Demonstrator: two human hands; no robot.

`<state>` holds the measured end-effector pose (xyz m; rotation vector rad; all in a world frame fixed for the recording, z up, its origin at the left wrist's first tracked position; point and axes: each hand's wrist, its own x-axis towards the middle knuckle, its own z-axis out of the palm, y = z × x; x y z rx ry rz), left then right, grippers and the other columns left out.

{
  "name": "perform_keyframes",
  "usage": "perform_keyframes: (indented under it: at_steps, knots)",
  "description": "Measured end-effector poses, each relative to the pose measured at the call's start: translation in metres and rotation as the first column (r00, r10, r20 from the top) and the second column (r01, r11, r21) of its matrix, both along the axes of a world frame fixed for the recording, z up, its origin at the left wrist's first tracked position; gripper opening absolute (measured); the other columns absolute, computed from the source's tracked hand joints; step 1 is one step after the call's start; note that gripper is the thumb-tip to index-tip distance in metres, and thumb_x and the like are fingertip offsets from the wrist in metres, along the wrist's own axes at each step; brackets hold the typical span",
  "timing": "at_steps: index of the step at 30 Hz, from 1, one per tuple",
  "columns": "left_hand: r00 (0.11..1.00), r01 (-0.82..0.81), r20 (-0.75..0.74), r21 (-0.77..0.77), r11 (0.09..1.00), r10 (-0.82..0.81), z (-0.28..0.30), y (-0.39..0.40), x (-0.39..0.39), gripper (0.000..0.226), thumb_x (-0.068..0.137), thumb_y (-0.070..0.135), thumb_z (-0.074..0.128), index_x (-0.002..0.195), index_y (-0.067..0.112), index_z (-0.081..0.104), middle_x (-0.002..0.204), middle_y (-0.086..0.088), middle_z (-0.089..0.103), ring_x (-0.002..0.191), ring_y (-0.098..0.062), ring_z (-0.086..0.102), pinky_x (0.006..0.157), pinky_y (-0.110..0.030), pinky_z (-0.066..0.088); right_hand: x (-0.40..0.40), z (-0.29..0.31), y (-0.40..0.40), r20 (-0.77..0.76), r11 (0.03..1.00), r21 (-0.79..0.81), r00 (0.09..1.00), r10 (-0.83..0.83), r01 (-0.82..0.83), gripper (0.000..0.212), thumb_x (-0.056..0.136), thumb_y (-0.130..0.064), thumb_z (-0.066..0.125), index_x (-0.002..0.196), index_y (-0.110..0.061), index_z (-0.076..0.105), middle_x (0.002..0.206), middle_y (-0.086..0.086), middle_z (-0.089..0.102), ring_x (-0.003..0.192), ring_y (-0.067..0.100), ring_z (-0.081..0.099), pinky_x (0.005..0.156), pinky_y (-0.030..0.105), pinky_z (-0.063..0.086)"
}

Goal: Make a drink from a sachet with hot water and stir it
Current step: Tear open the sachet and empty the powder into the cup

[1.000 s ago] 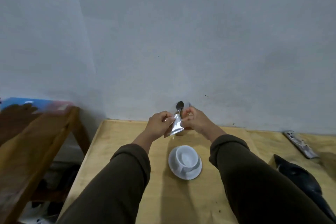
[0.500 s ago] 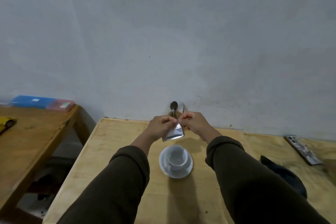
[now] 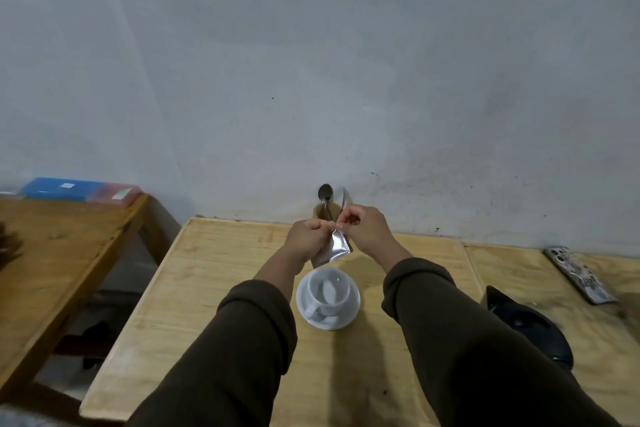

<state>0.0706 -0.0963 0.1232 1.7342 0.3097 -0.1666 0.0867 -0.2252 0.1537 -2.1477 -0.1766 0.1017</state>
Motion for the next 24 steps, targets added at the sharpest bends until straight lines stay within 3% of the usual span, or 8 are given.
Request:
perform_keyframes:
  at_steps: [4,8,12,15,20,24]
  knots:
    - [0.996,-0.063,-0.074,-0.058,0.996,0.059,-0.002,-0.009,0.004,0.026,0.096,0.016,0.051,0.106,0.004,0.071,0.062,-0.002,0.055,0.055,-0.01,0.046,0.051,-0.02,0.038,-0.002,-0.003,-0.006,0.017,1.0,-0.017,1.0,0.01,-0.01,0.019,0.079,-0.008,0.072,0.067,-0.016,0.059,0.079,0.005,0.059,0.072,0.015,0.051,0.062,0.016,0.041]
    - [0.982,-0.137,-0.143,-0.085,0.987,0.124,-0.007,-0.008,0.007,0.026,0.092,0.014,0.052,0.104,0.001,0.071,0.058,-0.004,0.054,0.05,-0.014,0.046,0.045,-0.022,0.035,-0.004,-0.007,-0.005,0.021,0.994,-0.077,0.997,0.073,-0.071,0.008,0.076,-0.004,0.072,0.073,-0.011,0.067,0.09,0.003,0.053,0.083,0.014,0.052,0.066,0.009,0.038]
    - [0.976,-0.167,-0.152,-0.076,0.983,0.154,-0.013,-0.005,0.011,0.027,0.091,0.021,0.054,0.07,0.008,0.064,0.059,-0.008,0.056,0.049,-0.021,0.049,0.054,-0.027,0.041,-0.008,-0.013,-0.006,-0.004,0.989,-0.104,0.995,0.103,-0.103,0.007,0.076,-0.007,0.073,0.082,-0.004,0.07,0.087,-0.001,0.049,0.08,0.012,0.049,0.064,0.005,0.035]
    - [0.962,-0.222,-0.183,-0.104,0.969,0.201,-0.015,-0.002,0.012,0.027,0.092,0.022,0.055,0.067,0.012,0.063,0.058,-0.008,0.058,0.047,-0.02,0.05,0.05,-0.025,0.041,-0.014,-0.014,-0.01,-0.034,0.99,-0.073,0.993,0.116,-0.118,0.007,0.078,-0.008,0.072,0.076,-0.011,0.066,0.082,-0.007,0.048,0.072,0.001,0.047,0.061,-0.002,0.039]
    - [0.943,-0.278,-0.218,-0.097,0.956,0.252,-0.025,0.002,0.013,0.031,0.089,0.022,0.058,0.059,0.013,0.061,0.058,-0.01,0.061,0.053,-0.025,0.054,0.059,-0.03,0.047,-0.022,-0.015,-0.019,-0.056,0.982,-0.124,0.99,0.133,-0.139,0.012,0.08,-0.01,0.071,0.074,-0.016,0.062,0.087,-0.005,0.051,0.083,0.013,0.05,0.068,0.01,0.037]
    - [0.947,-0.221,-0.247,-0.029,0.975,0.208,-0.035,0.003,0.012,0.02,0.088,0.026,0.06,0.077,0.01,0.063,0.079,-0.012,0.063,0.077,-0.027,0.058,0.081,-0.04,0.054,-0.03,-0.021,-0.02,-0.02,0.969,-0.193,0.988,0.153,-0.154,0.029,0.081,-0.009,0.069,0.063,-0.026,0.054,0.104,0.0,0.057,0.095,0.016,0.054,0.085,0.022,0.041]
